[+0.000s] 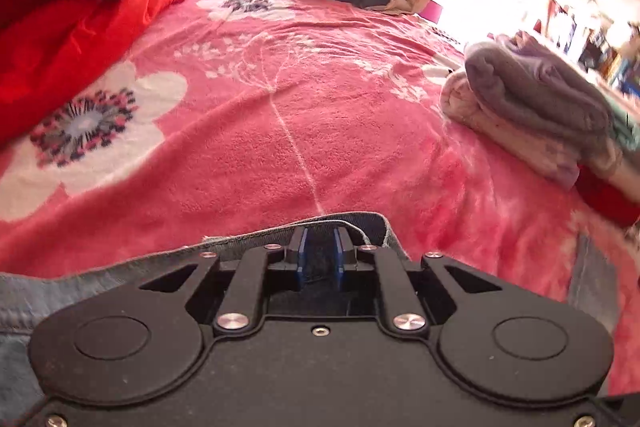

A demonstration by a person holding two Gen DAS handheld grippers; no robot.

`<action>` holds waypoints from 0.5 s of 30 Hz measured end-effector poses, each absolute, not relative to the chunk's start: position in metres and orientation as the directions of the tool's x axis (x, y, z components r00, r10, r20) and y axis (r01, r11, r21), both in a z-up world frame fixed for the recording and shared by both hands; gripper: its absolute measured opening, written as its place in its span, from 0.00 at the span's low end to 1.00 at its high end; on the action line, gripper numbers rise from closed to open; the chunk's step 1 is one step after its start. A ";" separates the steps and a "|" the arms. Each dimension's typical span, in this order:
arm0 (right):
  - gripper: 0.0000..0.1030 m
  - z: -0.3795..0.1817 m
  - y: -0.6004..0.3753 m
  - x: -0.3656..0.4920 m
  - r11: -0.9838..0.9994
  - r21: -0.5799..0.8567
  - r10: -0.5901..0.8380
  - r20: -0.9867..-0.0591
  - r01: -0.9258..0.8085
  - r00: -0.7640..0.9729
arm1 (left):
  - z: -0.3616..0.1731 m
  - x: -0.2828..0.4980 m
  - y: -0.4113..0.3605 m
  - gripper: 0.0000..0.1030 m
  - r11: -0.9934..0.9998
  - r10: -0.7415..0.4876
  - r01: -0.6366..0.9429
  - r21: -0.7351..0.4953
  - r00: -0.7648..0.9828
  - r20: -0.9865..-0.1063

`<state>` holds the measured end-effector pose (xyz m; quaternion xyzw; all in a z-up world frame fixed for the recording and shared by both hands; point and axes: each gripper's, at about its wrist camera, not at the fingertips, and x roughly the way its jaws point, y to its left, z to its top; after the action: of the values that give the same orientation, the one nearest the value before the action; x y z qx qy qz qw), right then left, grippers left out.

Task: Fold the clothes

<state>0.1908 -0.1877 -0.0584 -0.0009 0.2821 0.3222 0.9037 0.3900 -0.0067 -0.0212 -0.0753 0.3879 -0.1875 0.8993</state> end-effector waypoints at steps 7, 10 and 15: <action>0.41 -0.067 -0.197 0.202 0.807 0.255 0.577 -0.529 -0.532 0.622 | -0.008 0.377 0.027 0.15 0.848 -0.470 0.162 -0.505 0.672 -0.573; 0.42 -0.066 -0.197 0.201 0.809 0.251 0.575 -0.528 -0.532 0.625 | -0.007 0.353 0.045 0.15 0.831 -0.460 0.106 -0.545 0.683 -0.568; 0.42 -0.067 -0.202 0.204 0.822 0.258 0.560 -0.530 -0.508 0.637 | -0.027 0.317 0.037 0.15 0.856 -0.451 0.095 -0.508 0.616 -0.646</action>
<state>0.2045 -0.2016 -0.0671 0.0423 0.3072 0.2954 0.9037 0.3172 0.0369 -0.0267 -0.2176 0.4093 -0.1567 0.8721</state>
